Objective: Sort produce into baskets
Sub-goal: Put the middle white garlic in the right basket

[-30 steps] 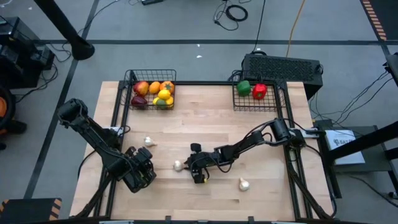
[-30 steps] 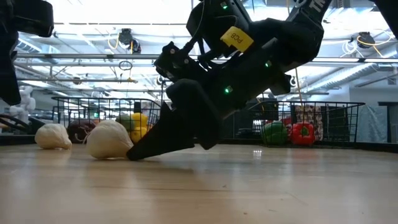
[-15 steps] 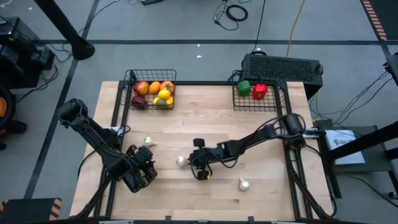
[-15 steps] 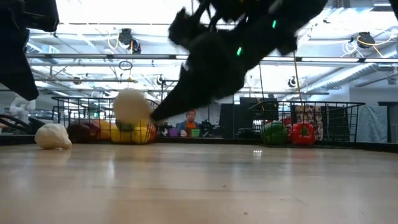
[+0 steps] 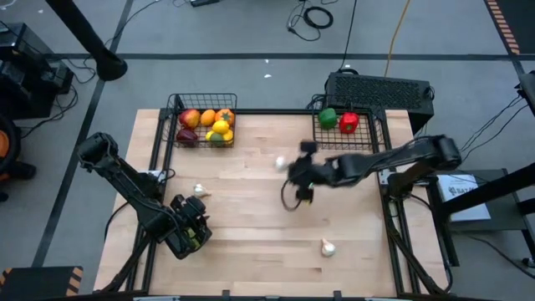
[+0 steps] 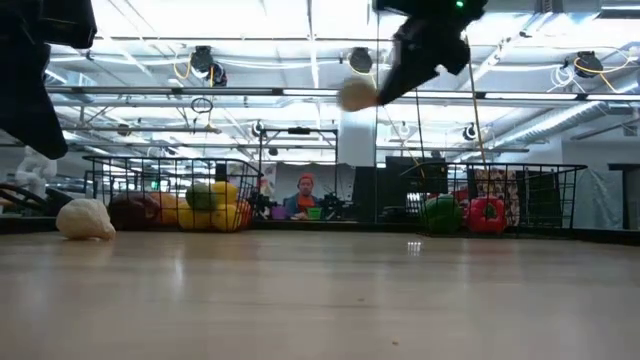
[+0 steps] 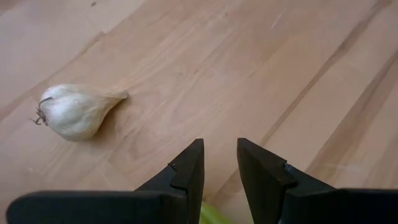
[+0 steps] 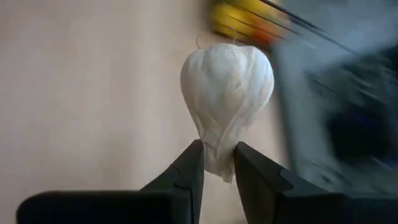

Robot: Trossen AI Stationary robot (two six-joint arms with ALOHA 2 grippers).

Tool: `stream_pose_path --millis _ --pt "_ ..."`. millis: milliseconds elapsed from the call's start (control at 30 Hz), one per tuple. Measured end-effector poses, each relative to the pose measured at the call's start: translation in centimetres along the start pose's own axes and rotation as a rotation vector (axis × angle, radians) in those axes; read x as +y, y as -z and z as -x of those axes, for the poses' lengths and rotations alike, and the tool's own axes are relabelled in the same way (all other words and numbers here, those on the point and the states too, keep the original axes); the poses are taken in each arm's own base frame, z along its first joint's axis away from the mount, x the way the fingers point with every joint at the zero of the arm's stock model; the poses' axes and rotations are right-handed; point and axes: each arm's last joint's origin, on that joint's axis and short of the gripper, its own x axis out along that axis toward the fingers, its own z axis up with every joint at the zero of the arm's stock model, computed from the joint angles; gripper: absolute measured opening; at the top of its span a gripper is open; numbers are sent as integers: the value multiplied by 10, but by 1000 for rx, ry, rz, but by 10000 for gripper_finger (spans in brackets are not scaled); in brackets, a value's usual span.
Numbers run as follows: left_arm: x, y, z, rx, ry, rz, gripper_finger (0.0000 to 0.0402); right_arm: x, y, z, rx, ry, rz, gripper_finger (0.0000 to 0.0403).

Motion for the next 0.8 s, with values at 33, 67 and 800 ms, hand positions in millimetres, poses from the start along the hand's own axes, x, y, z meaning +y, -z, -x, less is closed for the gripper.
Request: stream_pose_path --millis 33,67,800 --pt "0 0 0 0 0 -5 102 -11 4 6 25 59 -5 77" --pt "0 0 0 0 1 -16 102 -21 9 12 51 117 -8 77" --pt "5 8 -12 -11 -4 -53 102 -197 99 -5 421 494 -349 77"
